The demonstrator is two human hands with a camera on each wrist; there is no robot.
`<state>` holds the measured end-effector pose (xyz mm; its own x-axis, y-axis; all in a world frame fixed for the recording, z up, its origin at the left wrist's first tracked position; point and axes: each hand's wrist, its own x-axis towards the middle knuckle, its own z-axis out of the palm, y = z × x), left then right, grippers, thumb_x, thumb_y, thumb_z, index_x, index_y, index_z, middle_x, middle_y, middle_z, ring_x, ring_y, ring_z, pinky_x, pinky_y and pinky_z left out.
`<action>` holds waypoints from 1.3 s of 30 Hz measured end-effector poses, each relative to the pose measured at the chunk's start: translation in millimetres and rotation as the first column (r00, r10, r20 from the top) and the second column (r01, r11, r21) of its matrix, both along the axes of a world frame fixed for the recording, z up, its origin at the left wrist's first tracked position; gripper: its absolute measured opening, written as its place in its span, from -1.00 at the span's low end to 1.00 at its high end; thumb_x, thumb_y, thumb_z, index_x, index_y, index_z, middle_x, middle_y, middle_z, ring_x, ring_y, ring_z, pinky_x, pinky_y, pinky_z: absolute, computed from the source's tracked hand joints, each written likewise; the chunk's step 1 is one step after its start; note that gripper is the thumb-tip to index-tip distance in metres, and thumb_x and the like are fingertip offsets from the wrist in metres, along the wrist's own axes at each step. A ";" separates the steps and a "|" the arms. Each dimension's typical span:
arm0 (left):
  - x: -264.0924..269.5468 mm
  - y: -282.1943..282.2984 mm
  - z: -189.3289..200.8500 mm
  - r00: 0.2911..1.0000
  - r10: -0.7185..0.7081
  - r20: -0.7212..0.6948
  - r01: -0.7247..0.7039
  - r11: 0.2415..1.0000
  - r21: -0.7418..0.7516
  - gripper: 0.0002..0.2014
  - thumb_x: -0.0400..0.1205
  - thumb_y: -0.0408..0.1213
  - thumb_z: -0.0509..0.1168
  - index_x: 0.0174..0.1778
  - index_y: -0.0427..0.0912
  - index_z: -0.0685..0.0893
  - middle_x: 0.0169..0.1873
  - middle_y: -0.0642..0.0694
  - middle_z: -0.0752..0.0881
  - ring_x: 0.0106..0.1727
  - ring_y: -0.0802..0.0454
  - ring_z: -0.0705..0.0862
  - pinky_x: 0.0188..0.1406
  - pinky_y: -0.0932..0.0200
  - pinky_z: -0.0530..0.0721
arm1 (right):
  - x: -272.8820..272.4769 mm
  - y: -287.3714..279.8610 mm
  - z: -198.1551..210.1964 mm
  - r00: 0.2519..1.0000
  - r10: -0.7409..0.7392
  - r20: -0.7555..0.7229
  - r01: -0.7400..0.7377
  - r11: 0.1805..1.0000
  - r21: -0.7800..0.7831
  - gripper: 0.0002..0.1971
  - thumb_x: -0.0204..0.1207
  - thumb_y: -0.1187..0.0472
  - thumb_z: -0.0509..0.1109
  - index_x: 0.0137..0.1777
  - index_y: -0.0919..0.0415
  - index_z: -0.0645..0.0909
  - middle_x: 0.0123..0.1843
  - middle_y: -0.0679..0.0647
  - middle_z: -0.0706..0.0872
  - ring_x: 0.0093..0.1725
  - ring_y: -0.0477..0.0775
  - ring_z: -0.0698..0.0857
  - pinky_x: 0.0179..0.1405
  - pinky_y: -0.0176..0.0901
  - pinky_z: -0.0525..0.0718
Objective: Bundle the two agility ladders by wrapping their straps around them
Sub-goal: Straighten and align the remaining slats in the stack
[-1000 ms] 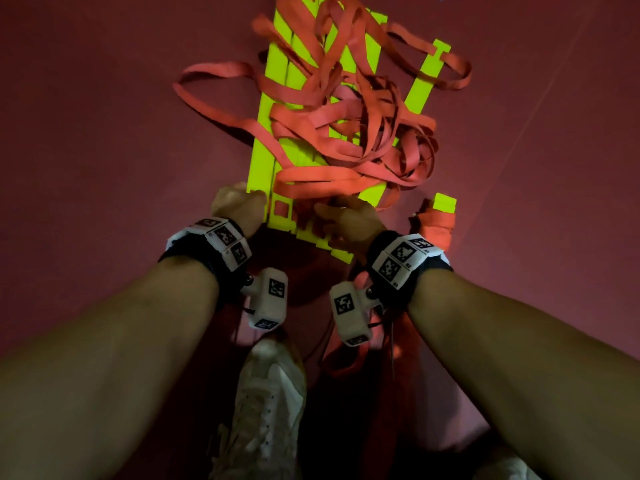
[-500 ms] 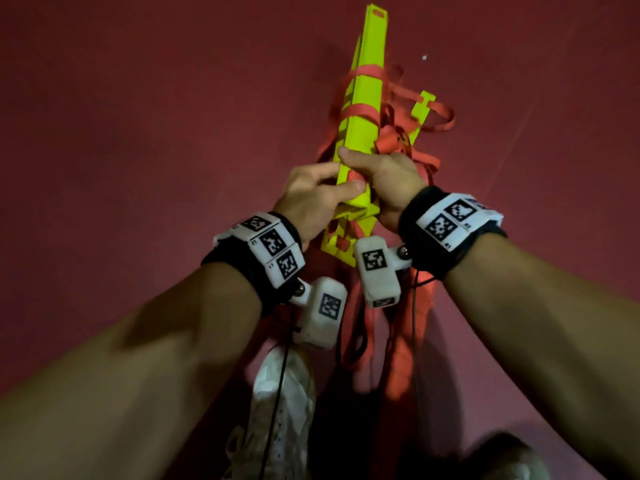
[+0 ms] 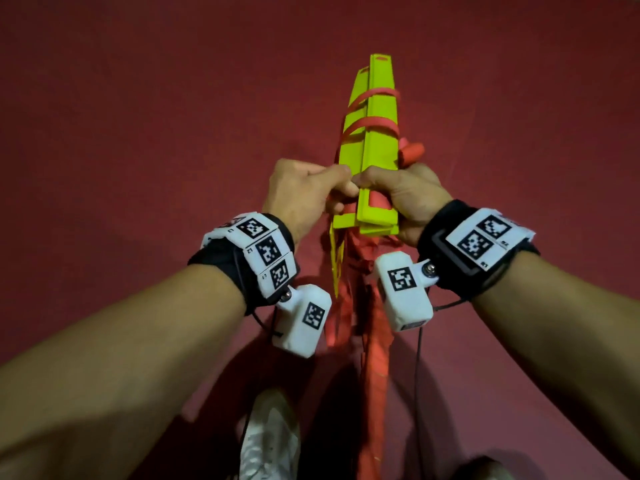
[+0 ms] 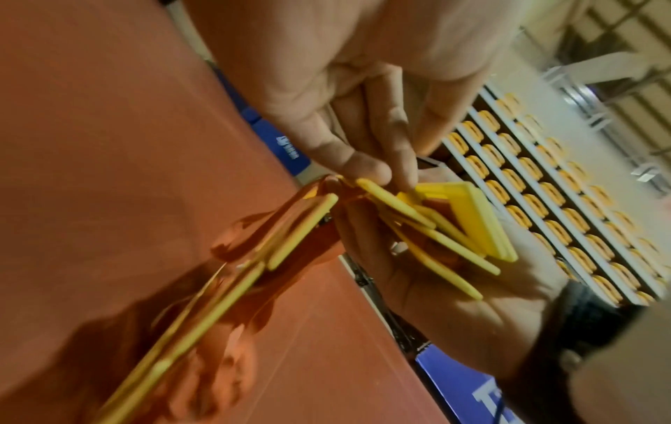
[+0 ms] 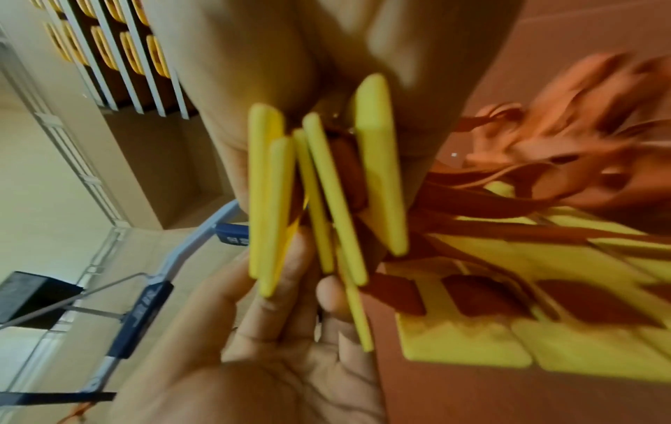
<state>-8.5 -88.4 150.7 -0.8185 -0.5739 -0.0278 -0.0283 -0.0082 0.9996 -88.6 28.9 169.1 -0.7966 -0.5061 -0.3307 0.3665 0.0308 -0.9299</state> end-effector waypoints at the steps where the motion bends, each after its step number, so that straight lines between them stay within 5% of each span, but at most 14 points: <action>1: -0.6 4.7 8.5 1.000 0.019 -0.008 -0.019 1.000 -0.021 -0.79 0.38 -0.16 0.41 -0.52 -0.15 0.82 -0.36 -0.21 0.84 -0.31 -0.21 0.72 -0.30 0.08 0.65 | 2.1 5.4 6.8 1.000 0.007 0.001 -0.007 1.000 -0.025 -0.59 0.41 0.53 0.49 0.26 0.63 0.60 -0.04 0.40 0.74 -0.15 0.33 0.77 -0.22 0.27 0.82; 5: -2.3 22.3 44.7 0.997 0.063 -0.037 -0.067 0.992 -0.106 -0.79 0.38 -0.19 0.37 -0.56 -0.11 0.77 -0.42 -0.06 0.81 -0.38 -0.15 0.77 -0.29 -0.04 0.72 | 7.1 26.3 33.9 1.000 0.008 -0.029 -0.010 0.998 -0.063 -0.61 0.39 0.55 0.50 0.23 0.61 0.64 0.10 0.49 0.77 -0.07 0.35 0.79 -0.06 0.30 0.82; 7: -7.3 24.3 58.6 0.994 0.093 -0.061 -0.097 0.993 -0.061 -0.81 0.45 -0.33 0.41 -0.51 -0.14 0.73 -0.48 -0.03 0.70 -0.48 0.06 0.67 -0.37 0.05 0.72 | 9.8 37.3 47.6 0.999 -0.003 -0.050 0.000 0.998 -0.061 -0.59 0.35 0.56 0.51 0.23 0.58 0.65 0.16 0.50 0.76 0.00 0.41 0.80 -0.02 0.35 0.80; 10: -12.4 25.7 73.9 0.998 0.053 -0.045 -0.053 0.999 0.006 -0.81 0.53 -0.39 0.43 -0.41 -0.16 0.69 -0.44 -0.08 0.64 -0.45 0.10 0.61 -0.42 0.16 0.69 | 14.9 53.0 63.8 0.995 -0.004 -0.095 -0.004 0.997 -0.080 -0.61 0.37 0.57 0.50 0.23 0.57 0.65 0.16 0.49 0.76 0.10 0.51 0.78 0.04 0.45 0.77; 13: -13.9 32.9 84.3 0.999 0.028 0.017 -0.028 1.000 0.013 -0.88 0.36 -0.10 0.49 -0.43 -0.03 0.75 -0.25 -0.18 0.81 -0.17 -0.14 0.79 -0.18 -0.08 0.80 | 24.1 64.8 74.1 0.992 -0.008 -0.130 -0.007 0.993 -0.117 -0.60 0.35 0.57 0.52 0.22 0.54 0.66 0.14 0.47 0.78 0.03 0.45 0.80 0.00 0.39 0.79; 15: -12.6 41.9 90.8 0.998 0.013 0.061 -0.011 1.000 -0.019 -0.74 0.22 0.05 0.47 -0.33 -0.04 0.74 -0.07 -0.27 0.85 -0.03 -0.26 0.80 -0.01 -0.25 0.80 | 29.2 70.5 77.6 0.990 -0.006 -0.143 -0.017 0.987 -0.162 -0.57 0.30 0.56 0.53 0.21 0.49 0.67 0.07 0.39 0.82 -0.05 0.35 0.83 -0.09 0.25 0.80; 17: -10.8 49.6 96.6 0.997 -0.014 0.080 0.016 1.000 -0.025 -0.53 0.17 0.18 0.44 -0.18 -0.09 0.69 -0.13 -0.23 0.78 -0.09 -0.17 0.73 -0.09 -0.25 0.79 | 34.3 75.4 81.3 0.989 0.011 -0.147 -0.043 0.975 -0.217 -0.61 0.32 0.59 0.50 0.17 0.41 0.69 0.01 0.32 0.84 -0.11 0.28 0.85 -0.17 0.15 0.80; 20: -11.4 55.0 105.4 0.992 -0.086 0.097 0.091 0.995 -0.045 -0.27 0.13 0.33 0.43 -0.03 -0.24 0.76 -0.09 -0.20 0.82 -0.03 -0.19 0.79 0.15 -0.36 0.74 | 40.8 82.2 86.0 0.987 0.033 -0.160 -0.076 0.959 -0.271 -0.61 0.38 0.61 0.46 0.22 0.41 0.68 0.08 0.36 0.81 -0.05 0.30 0.83 -0.12 0.19 0.81; 24: -18.6 57.8 111.9 0.988 -0.133 0.082 0.131 0.991 0.038 -0.16 0.09 0.35 0.51 0.10 -0.26 0.79 0.02 -0.25 0.87 0.13 -0.29 0.82 0.35 -0.38 0.67 | 46.6 89.3 89.8 0.987 0.021 -0.159 -0.066 0.957 -0.284 -0.60 0.44 0.62 0.40 0.30 0.52 0.61 -0.12 0.22 0.83 -0.27 0.12 0.83 -0.36 -0.02 0.77; 26: -19.1 62.9 117.8 0.989 -0.131 0.064 0.128 0.991 0.044 -0.23 0.14 0.31 0.53 0.07 -0.24 0.77 0.03 -0.24 0.86 0.12 -0.27 0.83 0.31 -0.37 0.70 | 46.2 91.6 89.7 0.986 0.009 -0.164 -0.059 0.951 -0.302 -0.55 0.40 0.62 0.43 0.32 0.51 0.60 -0.15 0.19 0.83 -0.28 0.10 0.82 -0.37 -0.04 0.77; 30: -21.7 76.1 128.0 0.991 -0.130 -0.018 0.130 0.991 0.016 -0.83 0.61 -0.15 0.49 -0.06 -0.15 0.68 0.05 -0.31 0.83 0.11 -0.30 0.81 0.23 -0.37 0.73 | 41.3 96.6 86.0 0.972 -0.013 -0.236 -0.049 0.965 -0.257 -0.47 0.26 0.60 0.50 0.29 0.48 0.61 -0.12 0.20 0.84 -0.21 0.14 0.83 -0.28 0.01 0.78; 34: -33.1 79.5 128.4 0.991 -0.121 -0.054 0.118 0.991 -0.057 -0.73 0.34 -0.12 0.43 -0.07 -0.08 0.67 0.07 -0.38 0.81 0.13 -0.41 0.78 0.13 -0.42 0.75 | 32.9 107.1 83.5 0.943 -0.017 -0.334 -0.035 0.988 -0.148 -0.70 0.37 0.62 0.50 0.07 0.37 0.72 -0.07 0.23 0.86 -0.11 0.24 0.84 -0.08 0.20 0.82; 39: -36.7 72.3 126.3 0.990 -0.114 -0.087 0.104 0.989 -0.109 -0.71 0.31 -0.20 0.50 -0.12 0.11 0.62 -0.02 -0.43 0.80 0.06 -0.49 0.78 0.05 -0.48 0.76 | 17.9 104.5 90.3 0.897 0.114 -0.428 -0.155 0.986 -0.061 -0.47 0.26 0.58 0.64 0.18 0.16 0.67 0.12 0.16 0.85 0.11 0.16 0.84 0.10 0.11 0.79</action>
<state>-45.2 -16.1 277.0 -0.8727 -0.4767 0.1058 0.0692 0.0936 0.9932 -70.7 133.4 259.4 -0.7731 -0.6300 0.0734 -0.0619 -0.0402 -0.9973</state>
